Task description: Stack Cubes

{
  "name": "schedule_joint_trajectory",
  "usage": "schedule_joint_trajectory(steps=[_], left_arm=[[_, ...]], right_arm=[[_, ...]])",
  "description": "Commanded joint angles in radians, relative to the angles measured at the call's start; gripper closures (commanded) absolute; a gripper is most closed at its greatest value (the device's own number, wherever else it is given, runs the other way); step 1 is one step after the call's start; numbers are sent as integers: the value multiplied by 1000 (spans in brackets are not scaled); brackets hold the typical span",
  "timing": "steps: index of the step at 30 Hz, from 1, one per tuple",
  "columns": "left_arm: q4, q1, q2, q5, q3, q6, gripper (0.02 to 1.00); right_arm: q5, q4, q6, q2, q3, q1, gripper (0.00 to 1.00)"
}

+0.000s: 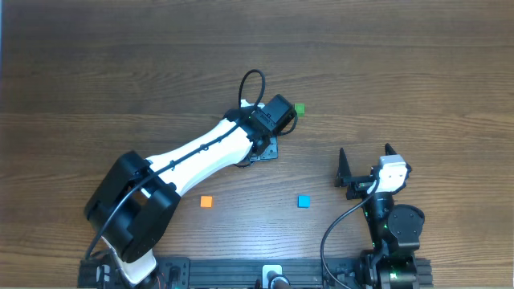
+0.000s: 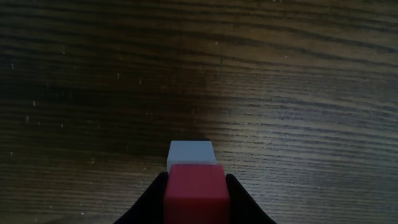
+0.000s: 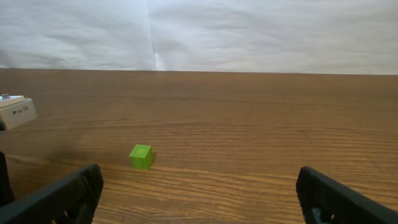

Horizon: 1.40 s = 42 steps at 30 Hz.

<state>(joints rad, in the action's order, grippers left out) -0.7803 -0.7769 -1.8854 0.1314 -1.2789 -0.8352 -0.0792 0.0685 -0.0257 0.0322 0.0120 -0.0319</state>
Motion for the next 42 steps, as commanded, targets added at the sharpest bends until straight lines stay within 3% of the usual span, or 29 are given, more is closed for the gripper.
schedule_joint_trajectory(steps=[1, 26, 42], left_arm=[[2, 6, -12, 0, 10, -14, 897], [1, 6, -21, 13, 10, -14, 842], [-10, 6, -23, 17, 10, -14, 704]], right_arm=[[-3, 2, 1, 1, -6, -2, 9], [-3, 2, 2, 1, -6, -2, 7], [-3, 2, 2, 1, -6, -2, 9]])
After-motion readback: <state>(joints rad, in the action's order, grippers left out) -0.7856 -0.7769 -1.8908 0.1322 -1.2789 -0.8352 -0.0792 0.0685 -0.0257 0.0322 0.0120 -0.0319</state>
